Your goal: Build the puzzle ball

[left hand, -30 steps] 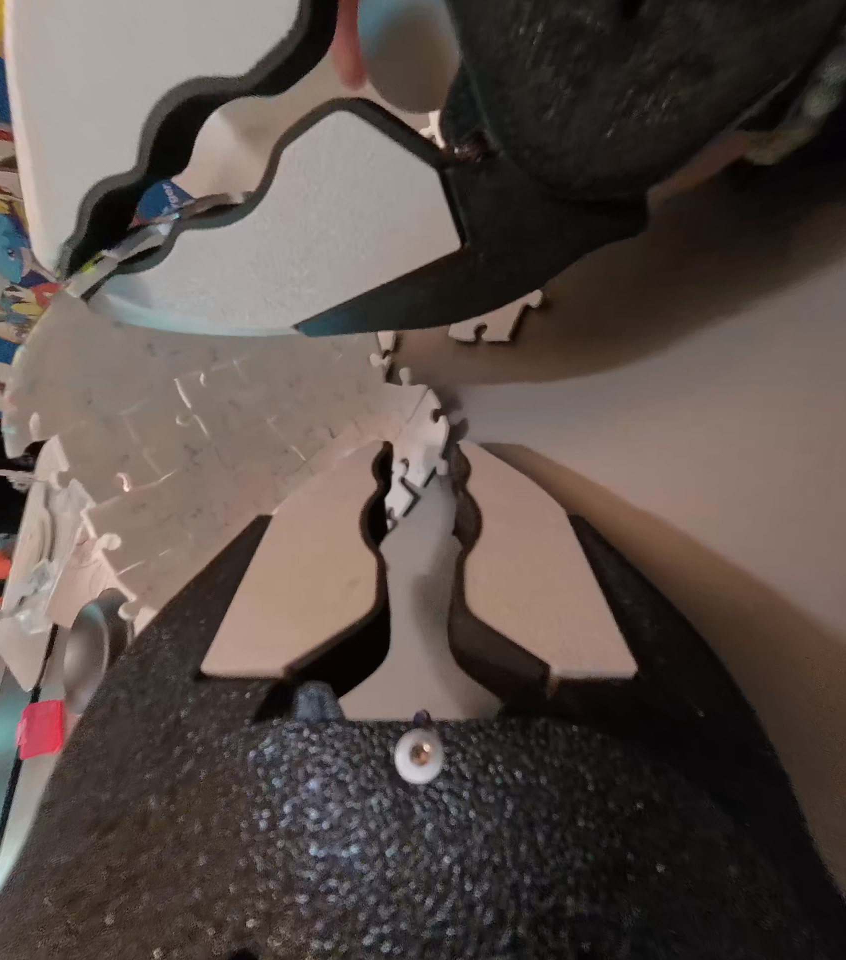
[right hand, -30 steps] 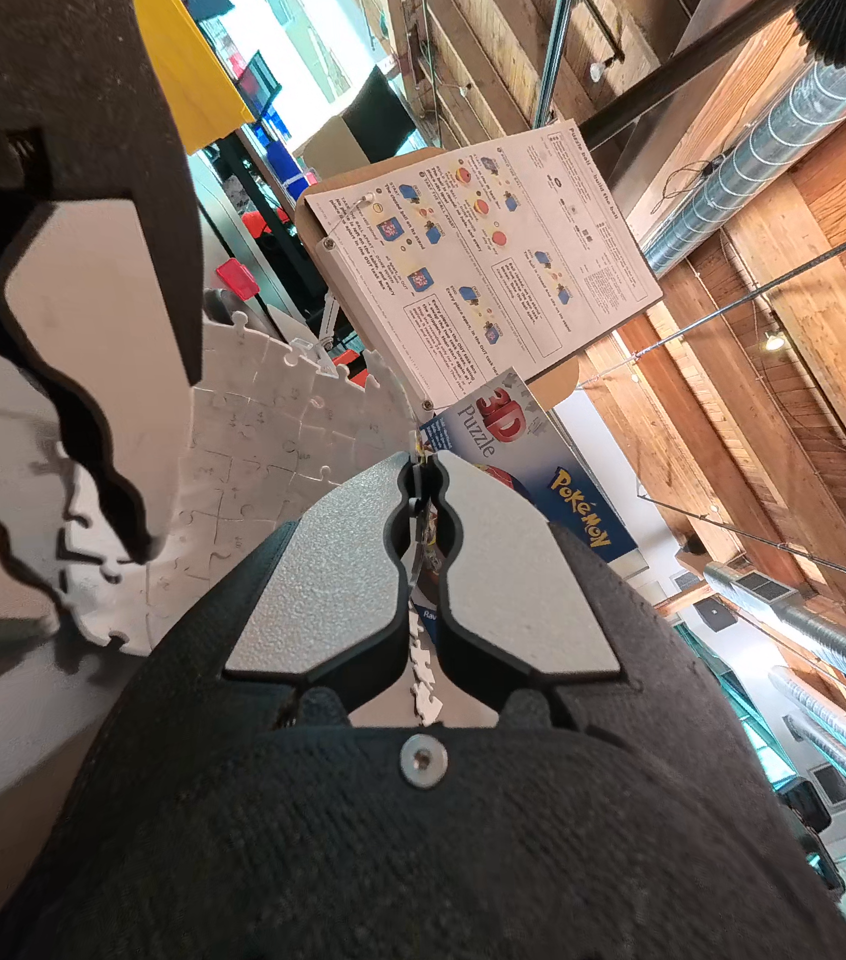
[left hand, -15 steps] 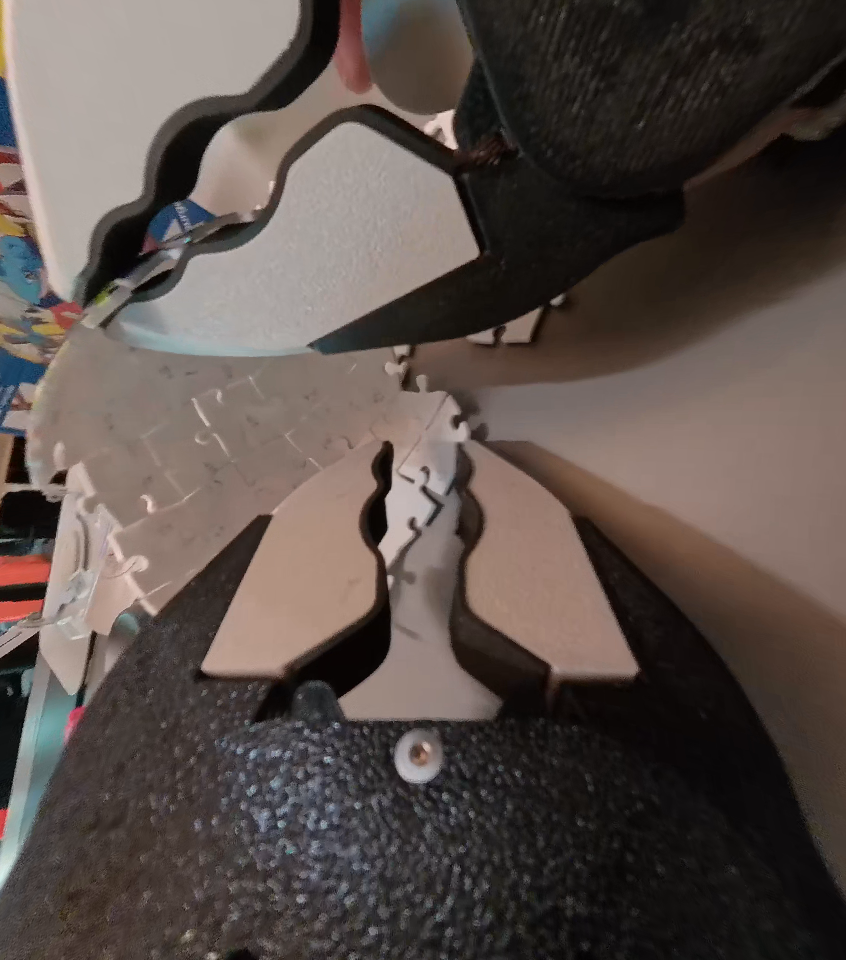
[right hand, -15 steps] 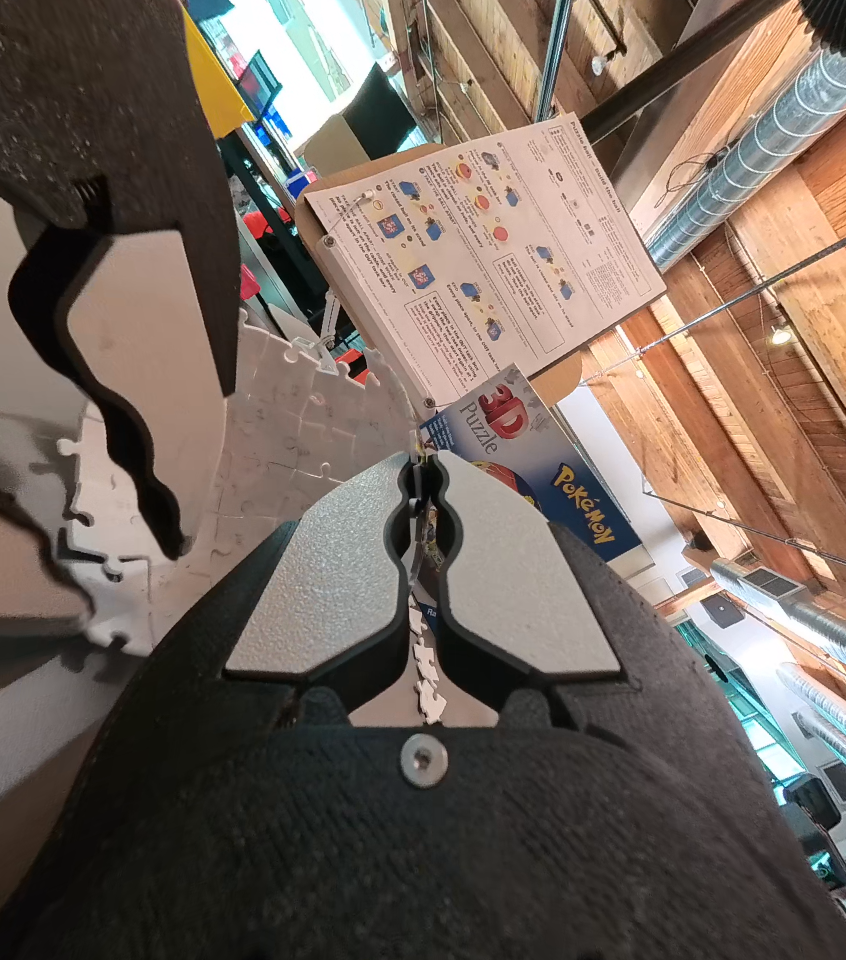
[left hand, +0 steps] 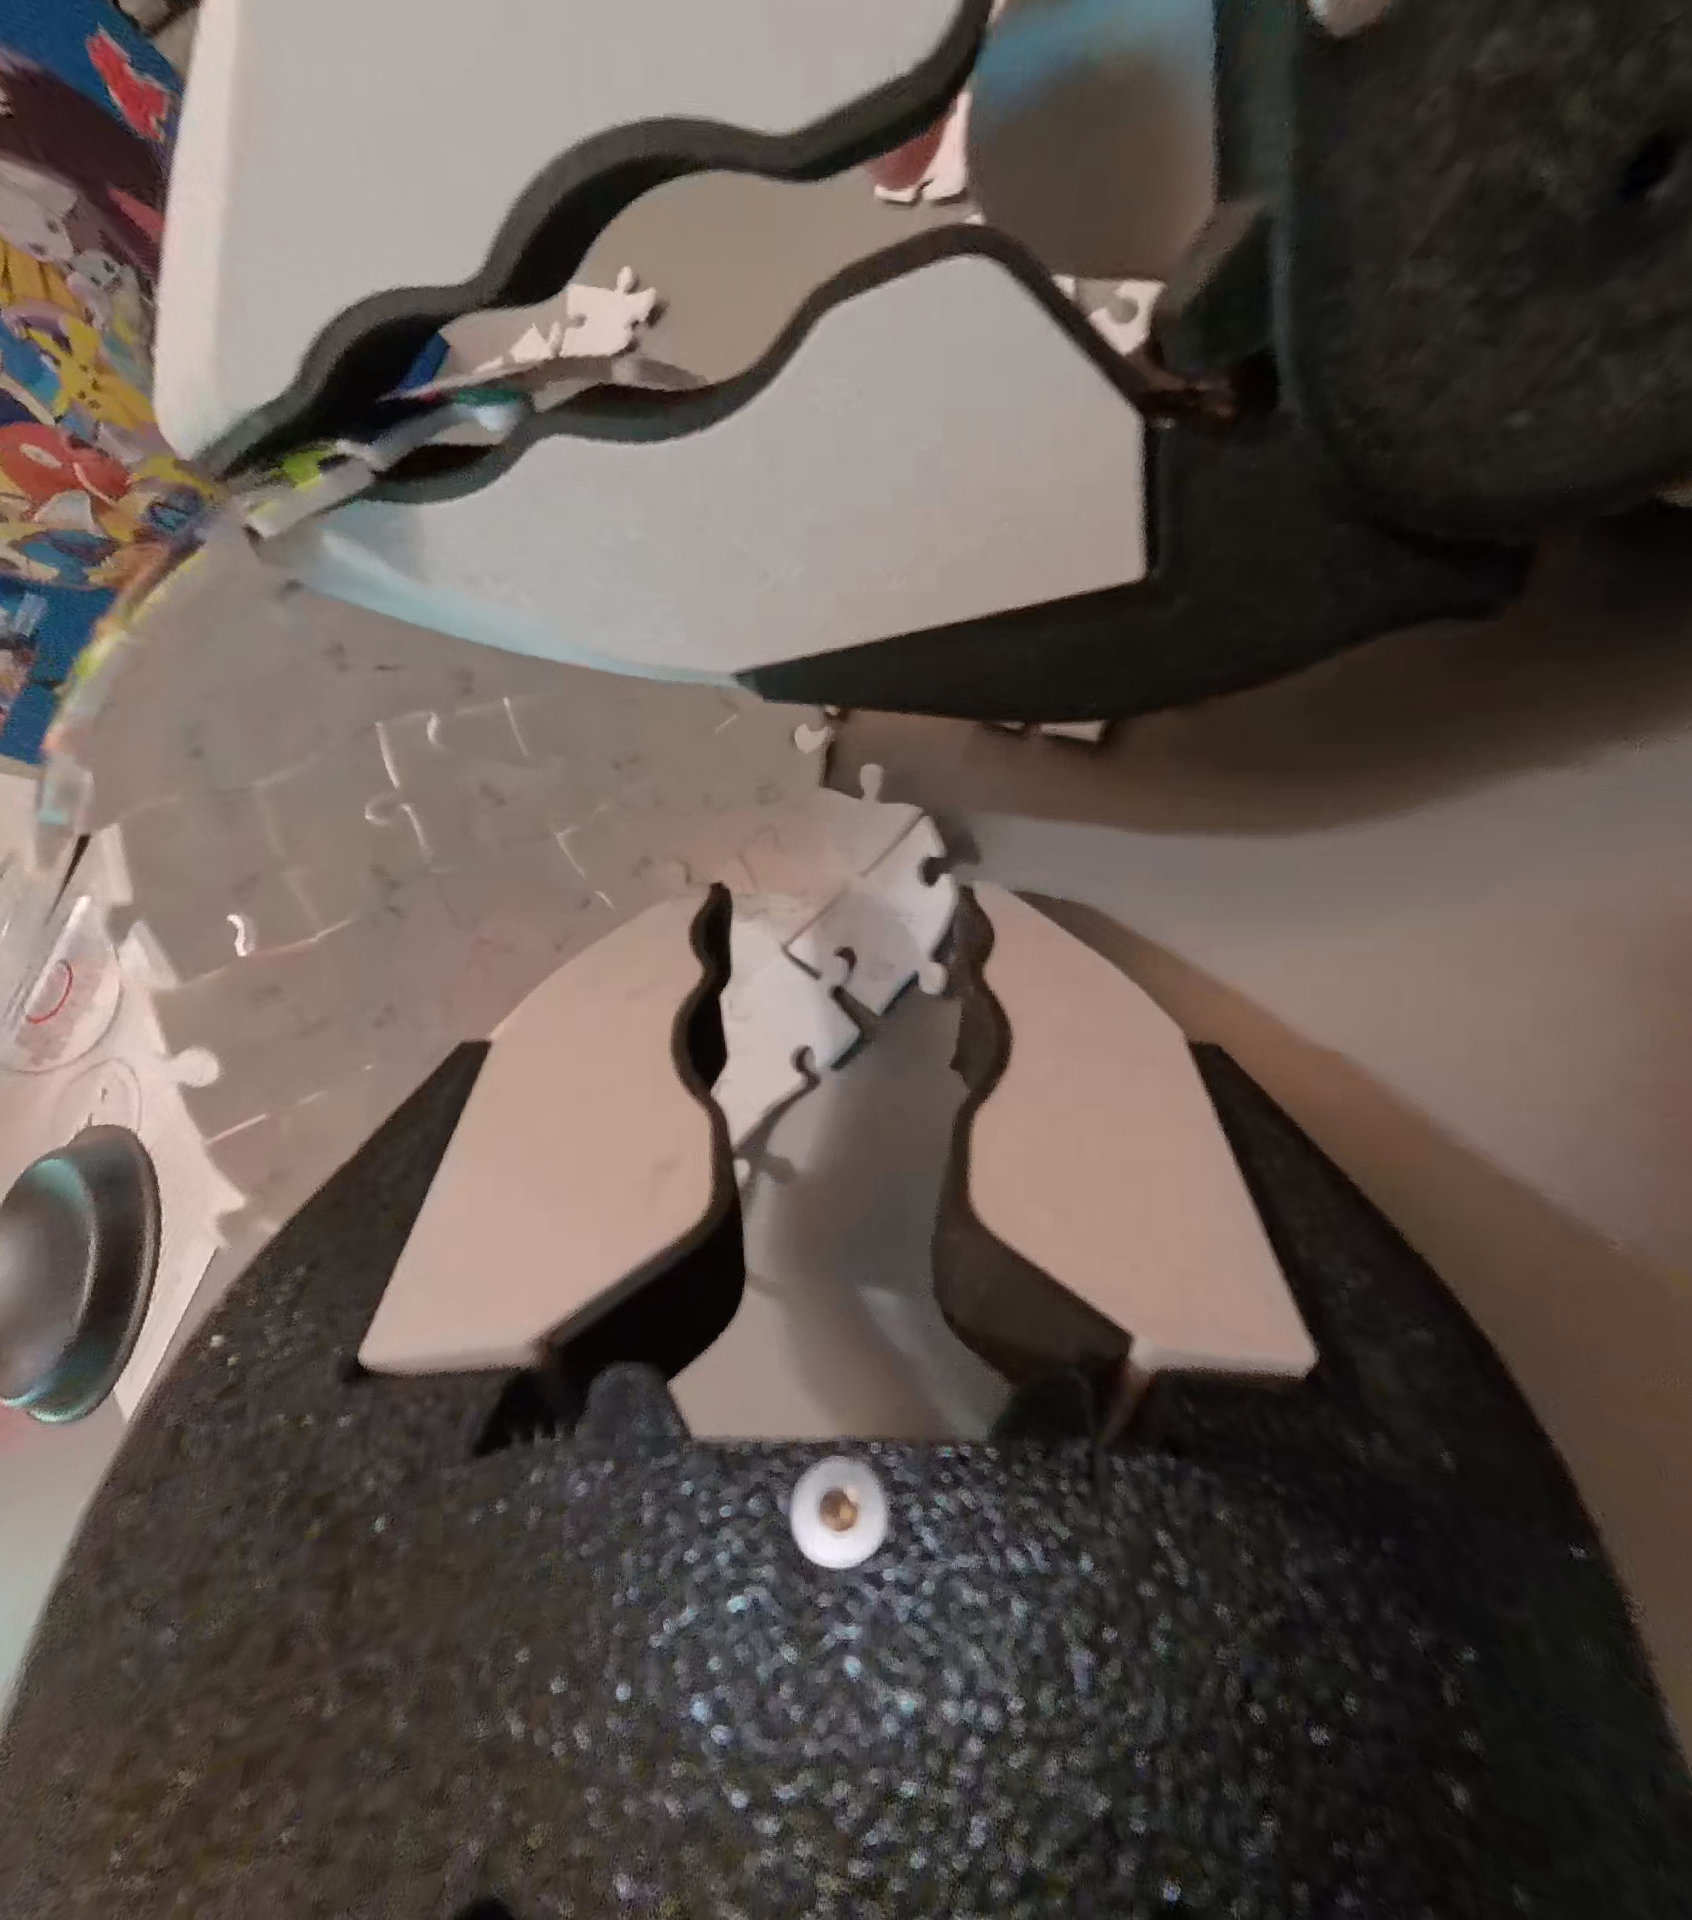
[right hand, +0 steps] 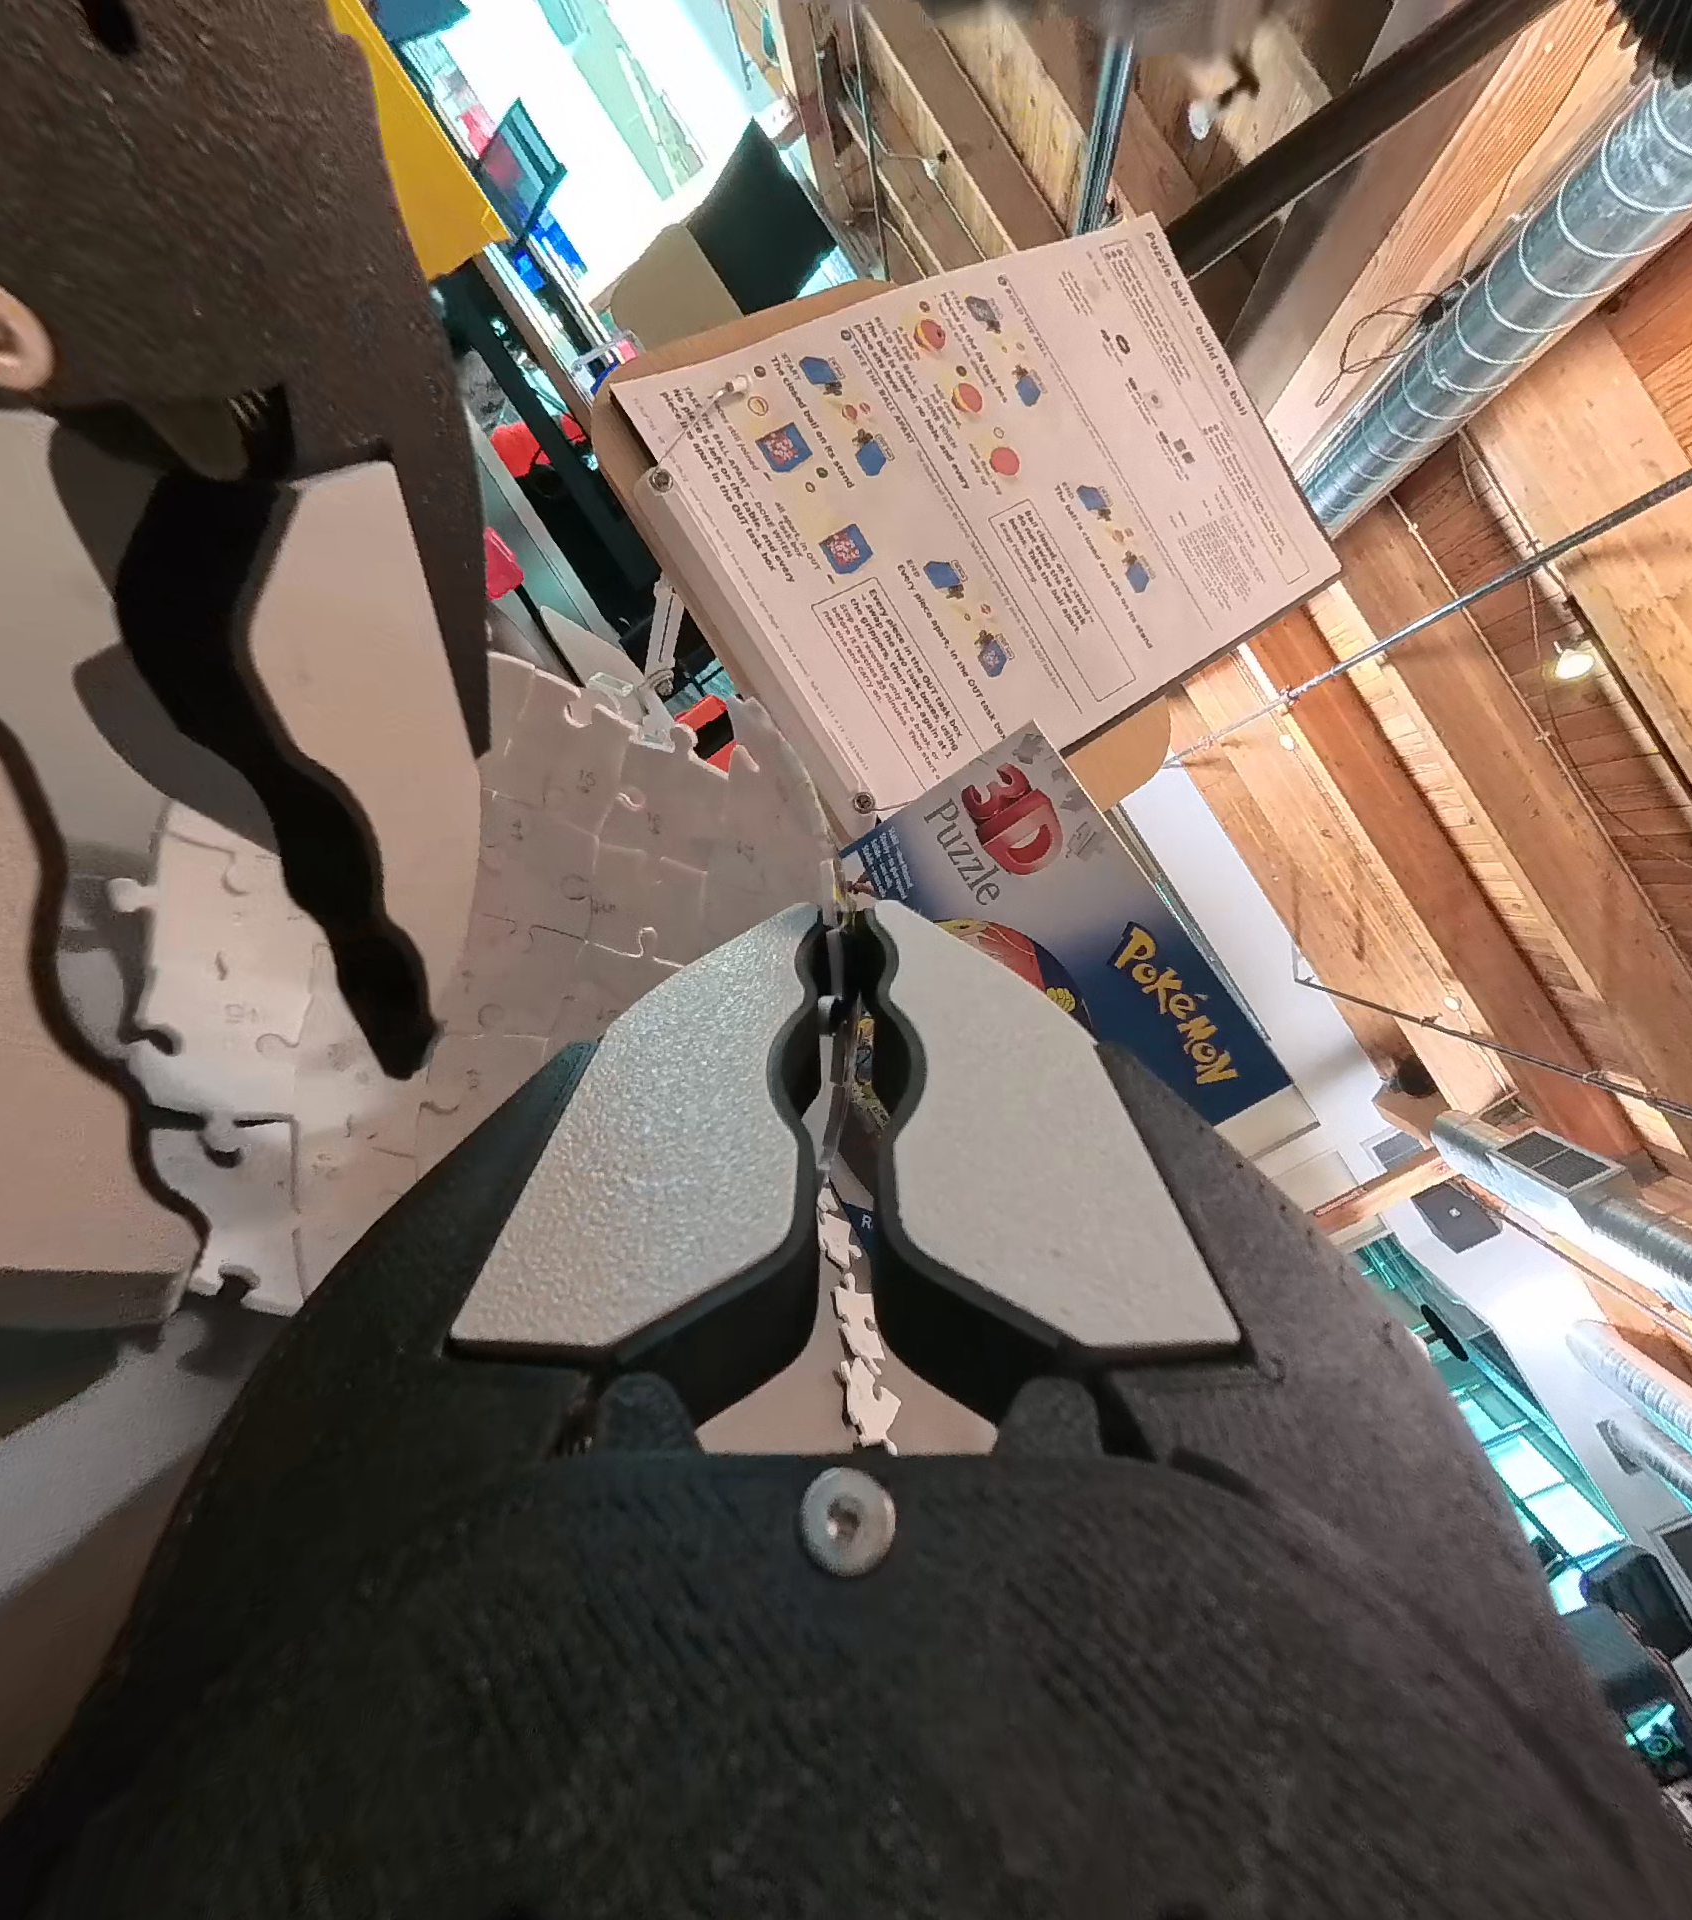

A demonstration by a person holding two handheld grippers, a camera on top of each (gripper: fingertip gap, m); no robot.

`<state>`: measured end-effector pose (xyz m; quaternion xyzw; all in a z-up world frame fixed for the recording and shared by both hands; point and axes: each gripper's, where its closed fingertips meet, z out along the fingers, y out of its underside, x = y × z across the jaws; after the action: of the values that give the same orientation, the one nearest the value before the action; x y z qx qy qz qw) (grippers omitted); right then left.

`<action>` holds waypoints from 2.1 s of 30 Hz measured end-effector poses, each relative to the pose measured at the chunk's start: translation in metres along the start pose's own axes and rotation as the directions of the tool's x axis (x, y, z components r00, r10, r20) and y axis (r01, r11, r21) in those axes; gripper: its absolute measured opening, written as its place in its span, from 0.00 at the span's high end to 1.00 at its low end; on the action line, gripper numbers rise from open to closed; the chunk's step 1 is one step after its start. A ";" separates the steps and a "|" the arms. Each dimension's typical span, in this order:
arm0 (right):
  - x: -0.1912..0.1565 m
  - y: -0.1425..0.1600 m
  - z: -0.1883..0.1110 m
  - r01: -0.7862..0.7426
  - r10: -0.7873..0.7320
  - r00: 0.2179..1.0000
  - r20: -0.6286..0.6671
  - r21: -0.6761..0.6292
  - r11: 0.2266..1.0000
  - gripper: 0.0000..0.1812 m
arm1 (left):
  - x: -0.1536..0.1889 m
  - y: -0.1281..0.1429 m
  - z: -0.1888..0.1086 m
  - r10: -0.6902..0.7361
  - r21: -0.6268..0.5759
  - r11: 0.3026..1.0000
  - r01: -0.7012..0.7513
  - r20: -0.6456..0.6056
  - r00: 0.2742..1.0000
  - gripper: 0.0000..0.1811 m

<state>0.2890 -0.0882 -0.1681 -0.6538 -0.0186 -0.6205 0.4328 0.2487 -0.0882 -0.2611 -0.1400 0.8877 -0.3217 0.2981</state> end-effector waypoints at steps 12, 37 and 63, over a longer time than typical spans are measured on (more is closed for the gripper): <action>-0.001 -0.003 0.000 0.065 -0.065 0.998 -0.008 -0.001 0.998 0.98 | -0.017 -0.006 -0.008 0.106 0.069 0.990 -0.122 0.201 0.974 0.65; -0.001 -0.002 0.001 0.073 -0.073 0.997 -0.013 -0.005 0.997 0.98 | -0.021 0.005 -0.019 0.187 -0.030 0.982 -0.184 0.150 0.971 1.00; -0.003 -0.006 -0.001 0.066 -0.066 0.998 0.002 0.035 0.997 0.98 | -0.025 0.011 -0.009 0.209 -0.083 0.977 -0.196 0.180 0.961 1.00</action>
<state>0.2838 -0.0836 -0.1672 -0.6461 -0.0520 -0.6329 0.4234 0.2620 -0.0639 -0.2517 -0.0877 0.8752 -0.2461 0.4071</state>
